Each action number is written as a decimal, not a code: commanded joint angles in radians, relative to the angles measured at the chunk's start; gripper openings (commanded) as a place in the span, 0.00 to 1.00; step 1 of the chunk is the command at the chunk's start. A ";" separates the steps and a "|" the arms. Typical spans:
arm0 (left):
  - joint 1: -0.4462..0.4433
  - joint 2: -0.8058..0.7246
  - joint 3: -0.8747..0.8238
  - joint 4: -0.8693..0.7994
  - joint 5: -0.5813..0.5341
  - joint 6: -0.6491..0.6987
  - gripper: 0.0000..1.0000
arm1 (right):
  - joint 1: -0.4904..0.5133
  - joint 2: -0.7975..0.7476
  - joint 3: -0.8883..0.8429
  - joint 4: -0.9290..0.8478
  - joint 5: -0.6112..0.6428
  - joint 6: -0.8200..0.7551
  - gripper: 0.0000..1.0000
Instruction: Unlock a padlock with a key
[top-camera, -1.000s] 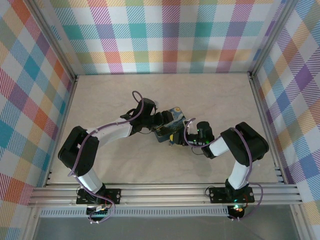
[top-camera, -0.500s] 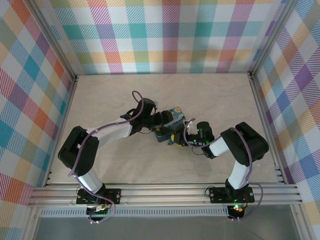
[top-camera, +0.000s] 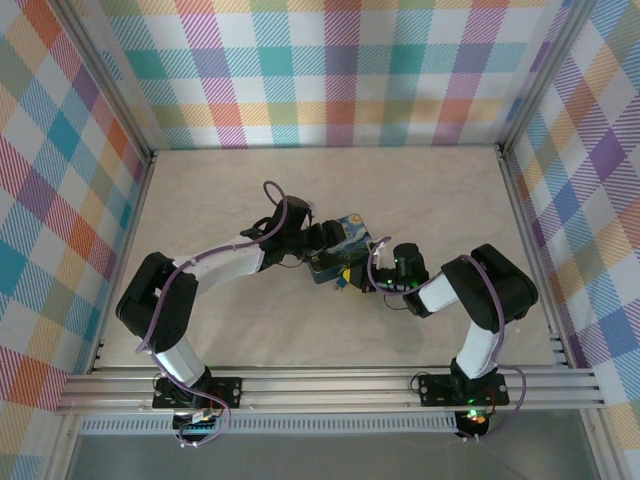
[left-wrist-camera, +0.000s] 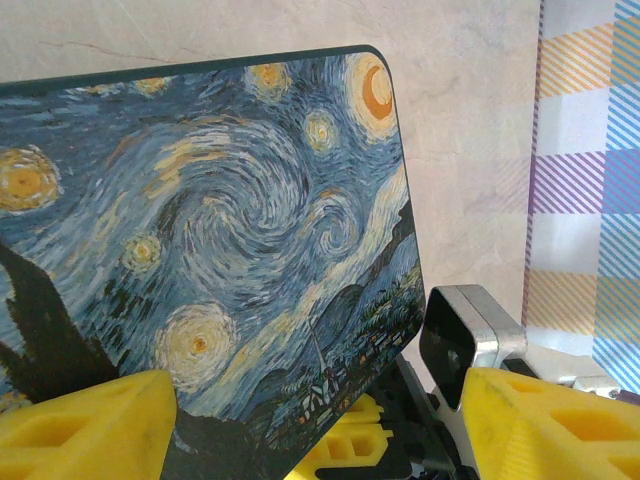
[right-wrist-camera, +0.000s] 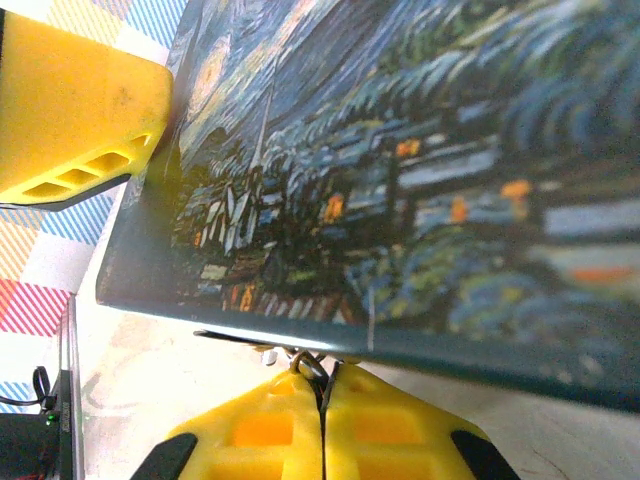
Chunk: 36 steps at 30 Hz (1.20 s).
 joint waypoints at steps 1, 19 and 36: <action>-0.012 0.007 -0.025 -0.046 0.010 -0.002 0.76 | 0.009 -0.004 0.003 0.050 -0.030 0.026 0.04; -0.012 -0.020 -0.092 -0.046 -0.015 -0.005 0.76 | -0.020 -0.099 -0.086 0.042 0.039 0.086 0.02; -0.025 -0.029 -0.123 -0.025 -0.011 -0.012 0.77 | -0.026 -0.174 -0.104 0.085 0.161 0.189 0.00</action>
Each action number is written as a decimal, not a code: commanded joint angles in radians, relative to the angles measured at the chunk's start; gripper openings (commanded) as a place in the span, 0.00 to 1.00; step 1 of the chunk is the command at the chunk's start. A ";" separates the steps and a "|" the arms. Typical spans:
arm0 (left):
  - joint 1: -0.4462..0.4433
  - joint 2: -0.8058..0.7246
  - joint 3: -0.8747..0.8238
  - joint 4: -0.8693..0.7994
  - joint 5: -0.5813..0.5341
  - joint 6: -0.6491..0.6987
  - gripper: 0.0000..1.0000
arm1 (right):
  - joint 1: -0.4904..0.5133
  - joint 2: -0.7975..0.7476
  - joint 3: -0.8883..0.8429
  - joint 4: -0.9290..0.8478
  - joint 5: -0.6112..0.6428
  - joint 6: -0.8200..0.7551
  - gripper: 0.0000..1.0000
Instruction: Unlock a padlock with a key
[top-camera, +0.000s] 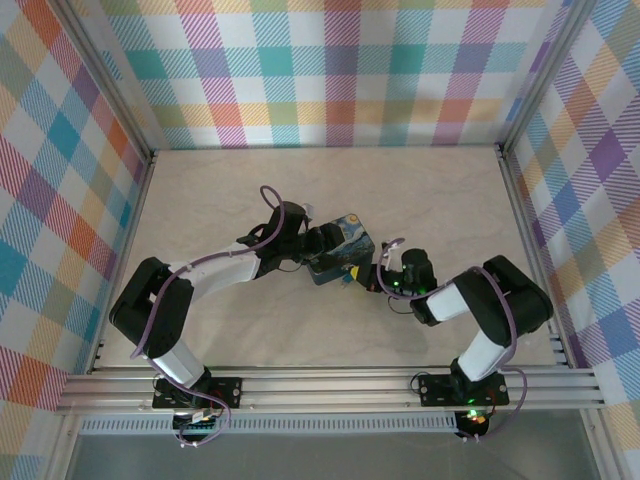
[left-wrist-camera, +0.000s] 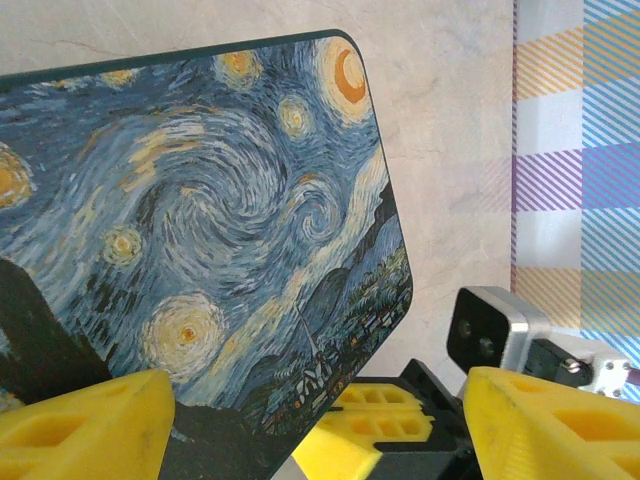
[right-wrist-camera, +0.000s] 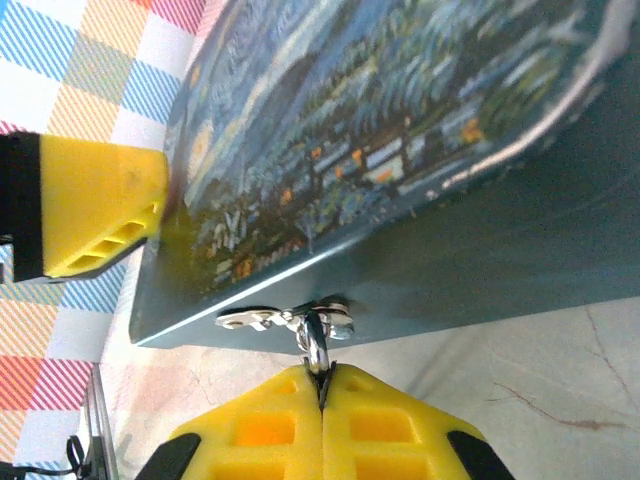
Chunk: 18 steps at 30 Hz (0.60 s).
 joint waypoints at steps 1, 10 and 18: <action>-0.018 0.015 -0.043 -0.112 -0.006 -0.012 0.77 | -0.011 -0.060 -0.008 0.027 0.053 0.007 0.00; -0.013 -0.007 -0.024 -0.134 -0.017 0.003 0.79 | -0.025 -0.258 -0.023 -0.239 0.088 -0.091 0.00; 0.015 -0.061 0.014 -0.143 -0.014 0.023 0.84 | -0.025 -0.562 0.005 -0.644 0.122 -0.219 0.00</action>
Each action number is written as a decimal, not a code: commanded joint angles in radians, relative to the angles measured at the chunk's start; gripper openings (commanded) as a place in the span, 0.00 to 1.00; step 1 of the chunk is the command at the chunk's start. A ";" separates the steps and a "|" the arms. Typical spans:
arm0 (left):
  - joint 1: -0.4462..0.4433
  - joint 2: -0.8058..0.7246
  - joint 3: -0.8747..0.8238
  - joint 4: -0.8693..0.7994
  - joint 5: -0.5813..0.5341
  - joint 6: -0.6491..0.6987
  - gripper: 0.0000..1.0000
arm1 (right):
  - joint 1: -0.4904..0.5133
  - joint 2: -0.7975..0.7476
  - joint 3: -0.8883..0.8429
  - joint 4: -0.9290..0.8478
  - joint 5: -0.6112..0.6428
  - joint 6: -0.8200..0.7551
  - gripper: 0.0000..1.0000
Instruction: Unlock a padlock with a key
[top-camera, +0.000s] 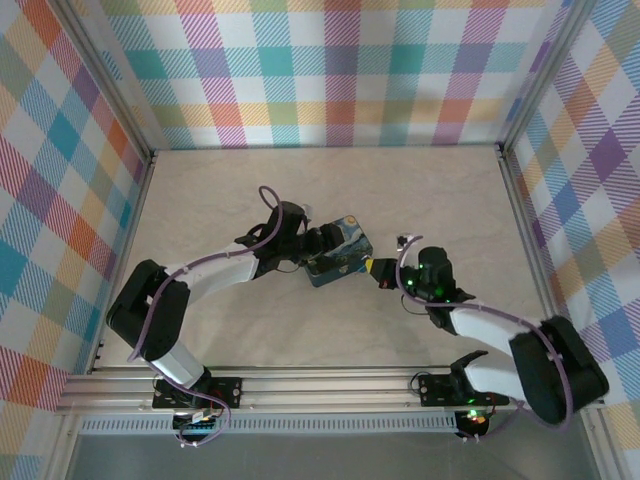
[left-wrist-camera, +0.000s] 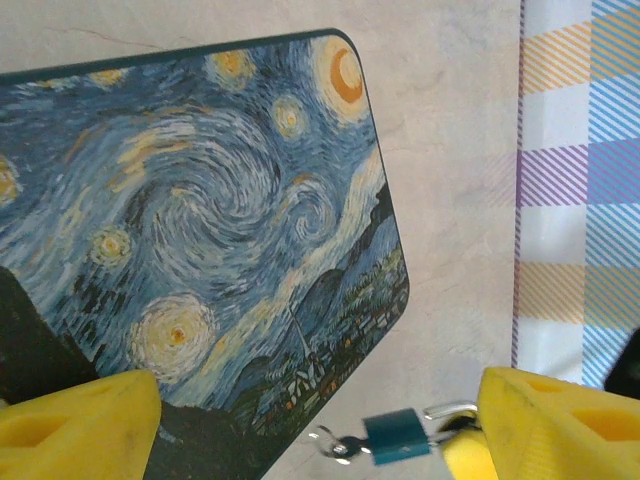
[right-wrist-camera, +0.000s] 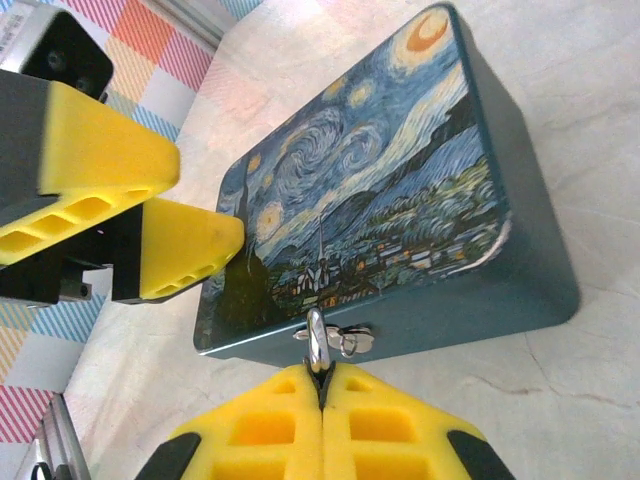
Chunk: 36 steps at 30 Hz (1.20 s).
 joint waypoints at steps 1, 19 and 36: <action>0.016 -0.043 0.014 -0.095 -0.016 0.022 0.84 | -0.003 -0.106 0.026 -0.234 0.013 -0.086 0.00; 0.024 -0.376 -0.248 0.001 -0.267 0.067 0.94 | -0.004 -0.336 0.099 -0.633 -0.017 -0.083 0.01; 0.024 -0.661 -0.359 -0.135 -0.461 0.155 1.00 | -0.003 -0.453 0.263 -0.999 -0.064 -0.042 0.01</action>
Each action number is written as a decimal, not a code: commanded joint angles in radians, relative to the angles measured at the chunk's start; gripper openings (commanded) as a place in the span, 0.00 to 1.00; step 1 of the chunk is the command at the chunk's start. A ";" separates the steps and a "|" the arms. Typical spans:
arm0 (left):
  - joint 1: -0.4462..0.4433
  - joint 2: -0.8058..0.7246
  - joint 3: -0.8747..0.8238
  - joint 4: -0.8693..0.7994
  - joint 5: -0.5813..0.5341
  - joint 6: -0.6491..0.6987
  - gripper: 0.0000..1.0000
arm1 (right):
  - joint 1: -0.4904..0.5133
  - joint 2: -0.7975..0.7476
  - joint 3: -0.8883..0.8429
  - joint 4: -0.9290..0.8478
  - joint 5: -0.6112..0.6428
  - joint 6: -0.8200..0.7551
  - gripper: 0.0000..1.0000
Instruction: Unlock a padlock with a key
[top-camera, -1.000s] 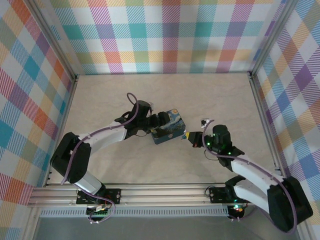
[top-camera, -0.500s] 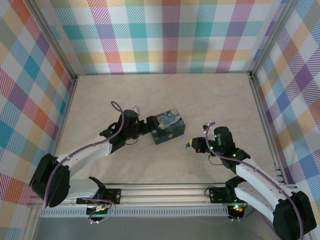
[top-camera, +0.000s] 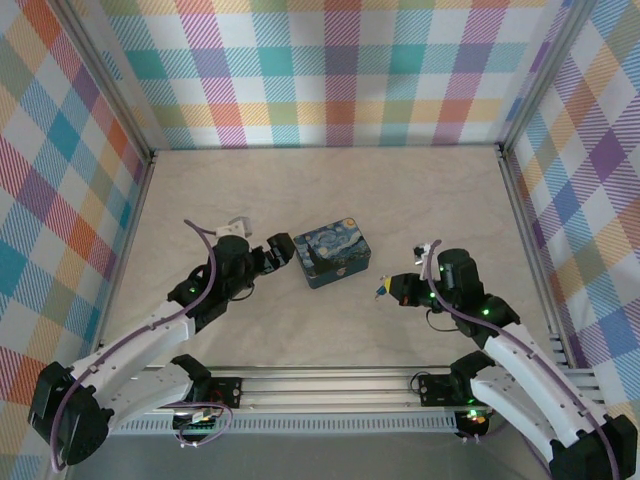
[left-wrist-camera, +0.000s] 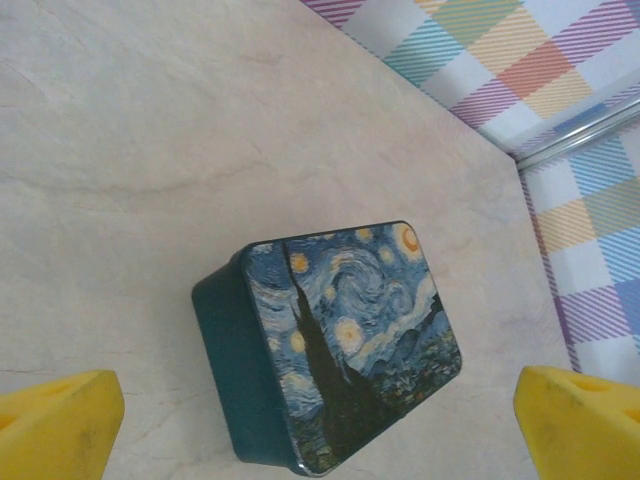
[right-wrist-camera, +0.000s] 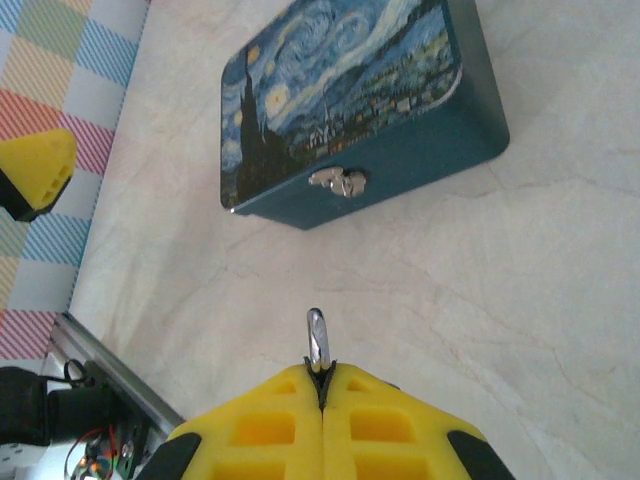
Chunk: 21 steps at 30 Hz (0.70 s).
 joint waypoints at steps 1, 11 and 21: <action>0.006 -0.012 -0.011 -0.042 -0.029 0.039 1.00 | -0.002 -0.006 0.061 -0.107 -0.056 0.020 0.01; 0.008 -0.031 -0.021 -0.050 -0.029 0.040 1.00 | 0.014 -0.008 0.072 -0.230 -0.106 0.073 0.00; 0.006 -0.018 -0.025 -0.043 -0.027 0.029 1.00 | 0.083 0.045 -0.021 -0.149 -0.118 0.149 0.00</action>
